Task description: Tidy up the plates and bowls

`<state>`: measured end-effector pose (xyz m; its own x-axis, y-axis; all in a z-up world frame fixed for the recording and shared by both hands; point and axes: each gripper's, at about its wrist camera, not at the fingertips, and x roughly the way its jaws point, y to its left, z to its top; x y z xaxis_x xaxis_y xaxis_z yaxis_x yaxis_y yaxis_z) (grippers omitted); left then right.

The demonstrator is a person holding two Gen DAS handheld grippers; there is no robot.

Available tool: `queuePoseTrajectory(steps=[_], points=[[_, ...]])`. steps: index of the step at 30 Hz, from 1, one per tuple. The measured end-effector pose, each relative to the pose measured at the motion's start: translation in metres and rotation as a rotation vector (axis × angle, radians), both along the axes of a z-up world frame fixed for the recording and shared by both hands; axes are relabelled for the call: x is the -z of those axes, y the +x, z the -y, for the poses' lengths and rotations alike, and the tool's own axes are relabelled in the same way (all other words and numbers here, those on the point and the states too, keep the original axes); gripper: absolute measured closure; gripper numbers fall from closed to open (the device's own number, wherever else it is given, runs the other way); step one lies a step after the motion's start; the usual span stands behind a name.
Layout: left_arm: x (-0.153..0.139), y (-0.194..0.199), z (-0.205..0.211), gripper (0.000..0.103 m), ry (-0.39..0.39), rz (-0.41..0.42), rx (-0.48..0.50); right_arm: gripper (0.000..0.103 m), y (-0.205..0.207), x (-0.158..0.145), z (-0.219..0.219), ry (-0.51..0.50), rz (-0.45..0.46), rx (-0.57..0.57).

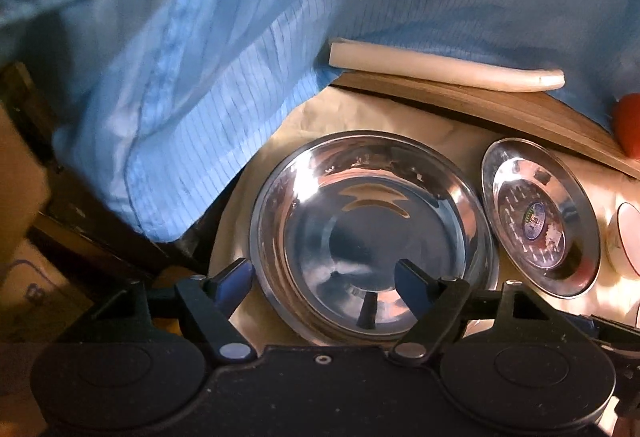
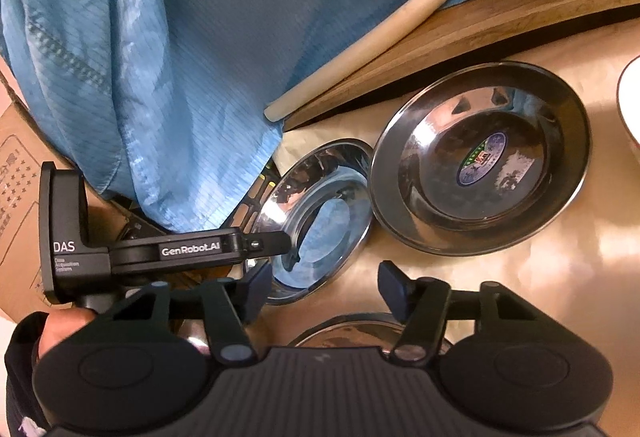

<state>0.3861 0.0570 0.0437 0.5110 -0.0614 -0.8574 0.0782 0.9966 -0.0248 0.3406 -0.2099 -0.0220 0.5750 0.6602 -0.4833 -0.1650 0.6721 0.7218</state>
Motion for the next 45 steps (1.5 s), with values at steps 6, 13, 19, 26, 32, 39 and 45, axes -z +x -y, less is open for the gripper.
queuePoseTrajectory(steps=[6, 13, 19, 26, 32, 39, 45], points=[[0.007, 0.006, 0.001, 0.037, 0.043, 0.003, -0.022, 0.059, 0.010, 0.002, -0.008, -0.012, -0.027, 0.019], [0.019, 0.007, 0.000, 0.057, 0.091, -0.003, -0.023, 0.081, 0.026, 0.013, -0.019, -0.041, -0.084, 0.036], [0.019, 0.003, -0.003, 0.080, 0.117, 0.014, -0.008, 0.086, 0.026, 0.013, -0.022, -0.091, -0.041, 0.058], [0.012, -0.007, -0.007, 0.084, 0.072, 0.043, -0.022, 0.085, 0.023, 0.006, -0.020, -0.129, 0.004, 0.074], [0.001, -0.016, -0.006, 0.084, 0.048, 0.071, -0.039, 0.085, 0.020, 0.000, -0.018, -0.127, 0.024, 0.084], [-0.011, -0.029, -0.005, 0.084, 0.032, 0.105, -0.042, 0.085, 0.006, -0.007, -0.009, -0.120, 0.052, 0.087], [-0.017, -0.039, -0.007, 0.084, 0.024, 0.119, -0.045, 0.085, -0.001, -0.012, -0.006, -0.117, 0.065, 0.087]])
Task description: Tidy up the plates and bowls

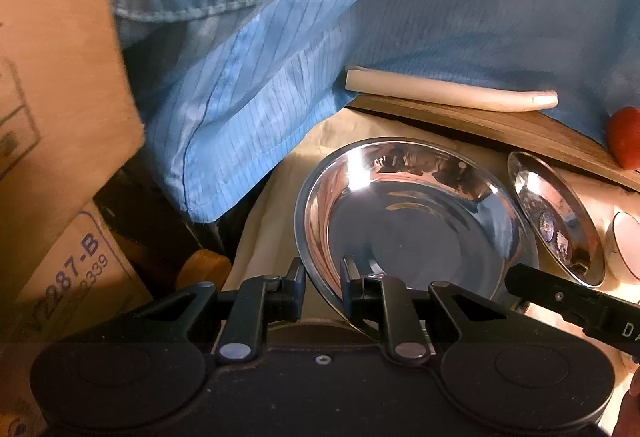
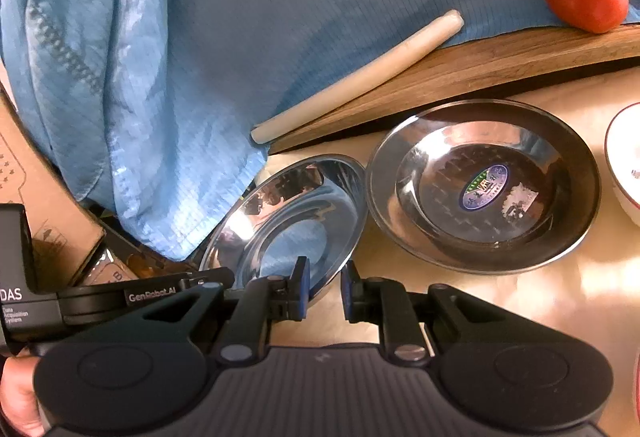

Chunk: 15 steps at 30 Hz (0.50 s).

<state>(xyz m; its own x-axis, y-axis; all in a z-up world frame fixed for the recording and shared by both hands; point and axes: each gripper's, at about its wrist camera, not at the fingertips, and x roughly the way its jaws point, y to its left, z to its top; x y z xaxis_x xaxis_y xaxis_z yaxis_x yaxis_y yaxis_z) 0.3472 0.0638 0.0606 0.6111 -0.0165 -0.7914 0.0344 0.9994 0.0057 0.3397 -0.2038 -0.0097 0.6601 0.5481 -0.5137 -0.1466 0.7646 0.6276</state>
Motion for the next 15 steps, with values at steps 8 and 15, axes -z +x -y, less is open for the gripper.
queuePoseTrajectory(steps=[8, 15], points=[[-0.012, -0.012, 0.001, 0.084, -0.009, 0.037, -0.002, 0.085, -0.009, -0.009, 0.005, 0.014, 0.028, 0.003], [-0.026, -0.028, 0.004, 0.084, -0.025, 0.071, 0.007, 0.085, -0.022, -0.019, 0.012, 0.029, 0.057, 0.004]])
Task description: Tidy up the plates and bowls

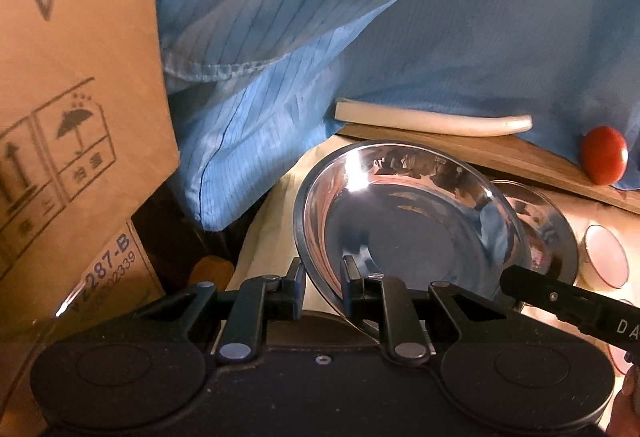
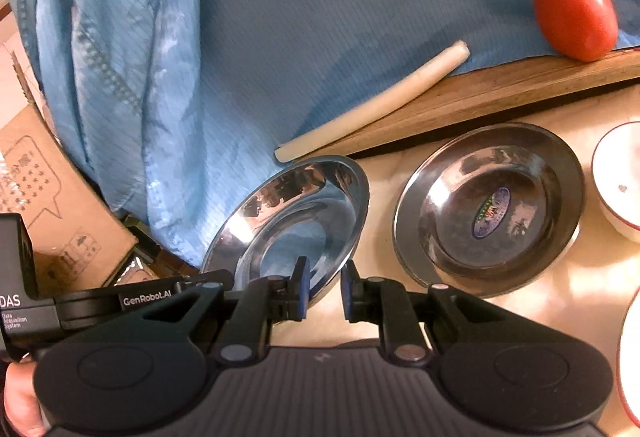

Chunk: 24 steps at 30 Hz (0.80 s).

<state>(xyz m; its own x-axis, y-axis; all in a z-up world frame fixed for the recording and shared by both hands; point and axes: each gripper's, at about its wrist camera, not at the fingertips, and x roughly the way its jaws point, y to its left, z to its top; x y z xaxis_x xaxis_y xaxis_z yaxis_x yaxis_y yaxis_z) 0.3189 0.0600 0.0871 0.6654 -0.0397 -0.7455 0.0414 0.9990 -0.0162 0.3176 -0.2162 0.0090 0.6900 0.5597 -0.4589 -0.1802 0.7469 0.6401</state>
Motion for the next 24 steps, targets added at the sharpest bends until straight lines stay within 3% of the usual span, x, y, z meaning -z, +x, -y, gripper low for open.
queuePoseTrajectory(steps=[13, 24], points=[[0.003, -0.065, 0.026, 0.081, -0.042, 0.023, 0.114, 0.085, -0.057, 0.001, 0.041, -0.020, 0.011, -0.011], [0.019, -0.114, 0.046, 0.078, 0.004, -0.016, 0.195, 0.084, -0.111, 0.004, 0.056, -0.093, 0.005, -0.043]])
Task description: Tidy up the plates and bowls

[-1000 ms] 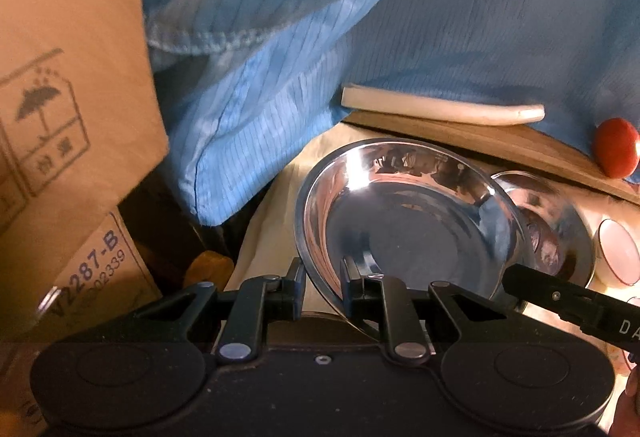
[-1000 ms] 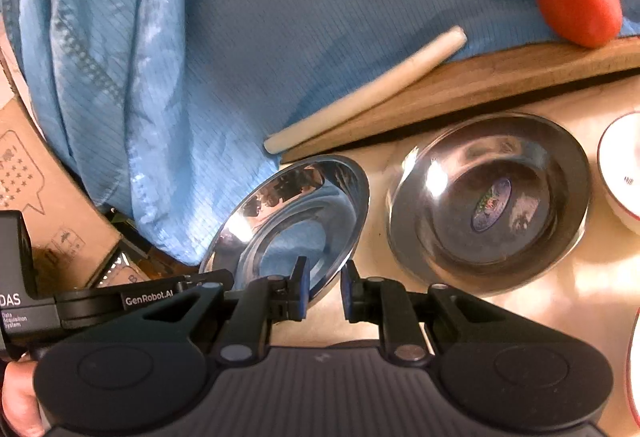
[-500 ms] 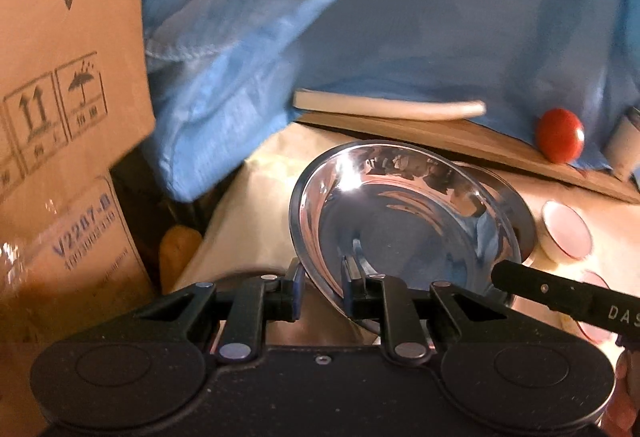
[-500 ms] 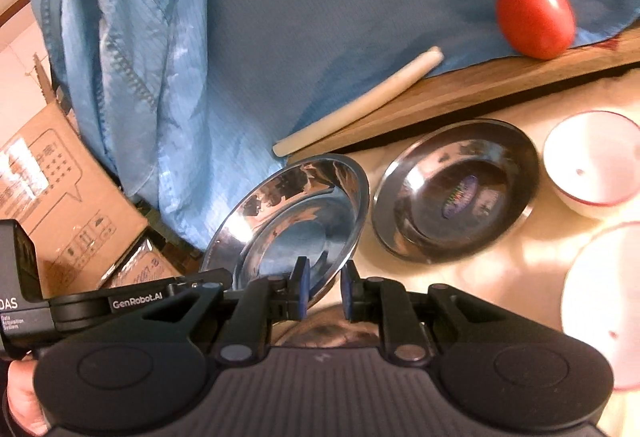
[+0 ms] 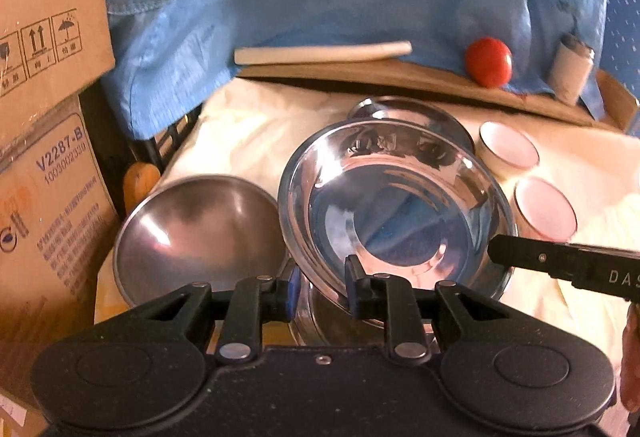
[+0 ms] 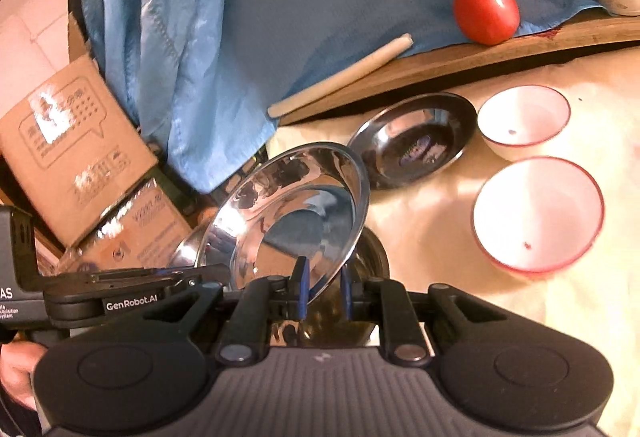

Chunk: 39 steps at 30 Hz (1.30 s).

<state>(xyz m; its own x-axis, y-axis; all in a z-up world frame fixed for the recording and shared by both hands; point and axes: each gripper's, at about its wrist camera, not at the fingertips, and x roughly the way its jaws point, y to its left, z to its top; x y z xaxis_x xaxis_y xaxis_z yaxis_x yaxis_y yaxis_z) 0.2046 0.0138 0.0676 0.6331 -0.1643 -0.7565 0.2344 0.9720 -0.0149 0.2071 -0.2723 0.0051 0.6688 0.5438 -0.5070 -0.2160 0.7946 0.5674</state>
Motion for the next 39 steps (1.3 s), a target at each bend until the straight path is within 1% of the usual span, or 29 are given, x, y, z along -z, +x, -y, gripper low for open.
queuePoseTrajectory(steps=[5, 15, 26, 39], points=[[0.009, -0.011, 0.003, 0.077, 0.031, -0.027, 0.011, 0.084, -0.011, 0.004, -0.002, -0.027, -0.018, -0.020], [0.020, -0.013, 0.003, 0.077, 0.056, -0.063, 0.004, 0.084, -0.015, 0.010, -0.007, -0.045, -0.043, -0.042], [0.019, -0.009, 0.007, 0.077, 0.078, -0.068, 0.007, 0.083, -0.011, 0.010, -0.010, -0.057, -0.055, -0.051], [0.017, -0.012, 0.015, 0.076, 0.115, -0.105, -0.007, 0.082, -0.011, 0.007, -0.006, -0.079, -0.067, -0.094]])
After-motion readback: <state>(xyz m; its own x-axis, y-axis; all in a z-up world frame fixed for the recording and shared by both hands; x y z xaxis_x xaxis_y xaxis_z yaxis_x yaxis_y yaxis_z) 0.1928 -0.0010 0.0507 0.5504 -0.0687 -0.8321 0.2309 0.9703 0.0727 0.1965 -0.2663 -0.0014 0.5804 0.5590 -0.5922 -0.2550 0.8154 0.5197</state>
